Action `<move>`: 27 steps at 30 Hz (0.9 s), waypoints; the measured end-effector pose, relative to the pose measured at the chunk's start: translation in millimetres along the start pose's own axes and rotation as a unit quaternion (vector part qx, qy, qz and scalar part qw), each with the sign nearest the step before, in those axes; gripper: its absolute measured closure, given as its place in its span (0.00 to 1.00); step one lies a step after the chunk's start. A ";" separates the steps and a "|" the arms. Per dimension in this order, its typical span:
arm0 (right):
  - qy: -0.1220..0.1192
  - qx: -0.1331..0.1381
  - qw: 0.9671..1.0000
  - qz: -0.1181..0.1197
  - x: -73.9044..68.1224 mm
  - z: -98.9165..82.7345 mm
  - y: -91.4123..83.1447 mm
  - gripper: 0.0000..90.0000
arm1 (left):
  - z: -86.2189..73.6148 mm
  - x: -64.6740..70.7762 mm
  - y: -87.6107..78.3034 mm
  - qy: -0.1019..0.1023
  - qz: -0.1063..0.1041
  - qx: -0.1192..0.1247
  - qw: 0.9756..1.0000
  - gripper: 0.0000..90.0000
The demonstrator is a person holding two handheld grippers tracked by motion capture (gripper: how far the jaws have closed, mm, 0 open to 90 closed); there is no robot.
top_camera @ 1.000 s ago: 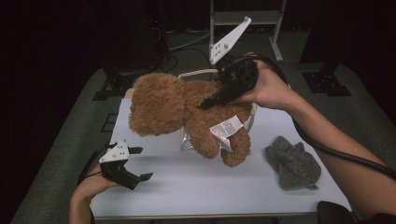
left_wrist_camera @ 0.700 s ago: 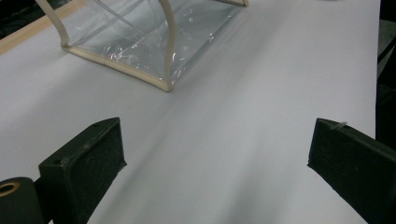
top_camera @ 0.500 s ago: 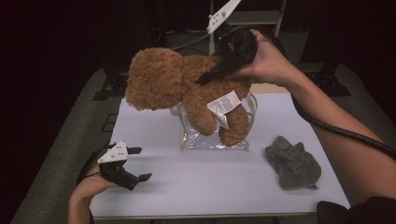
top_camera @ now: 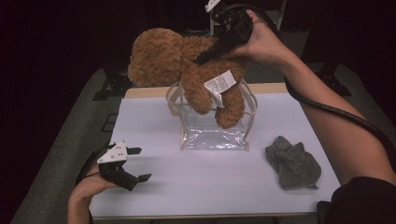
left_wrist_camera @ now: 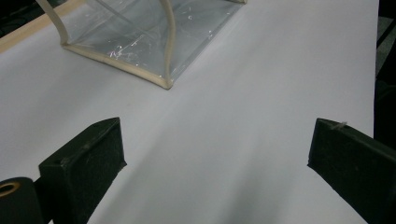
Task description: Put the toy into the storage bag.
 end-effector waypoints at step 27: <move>0.034 -0.016 0.999 -0.036 76.7 -0.5 54.1 0.65 | -3.0 1.8 -1.9 0.001 -0.006 -0.001 1.000 0.03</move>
Point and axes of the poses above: each handheld gripper's, and its own axes: y roughly forward along the jaws, z roughly out of its top, x roughly to its right, the point moved 5 cm from there along y, roughly forward along the jaws, and after that the axes turned 15 degrees about -z, right-handed, at the moved point
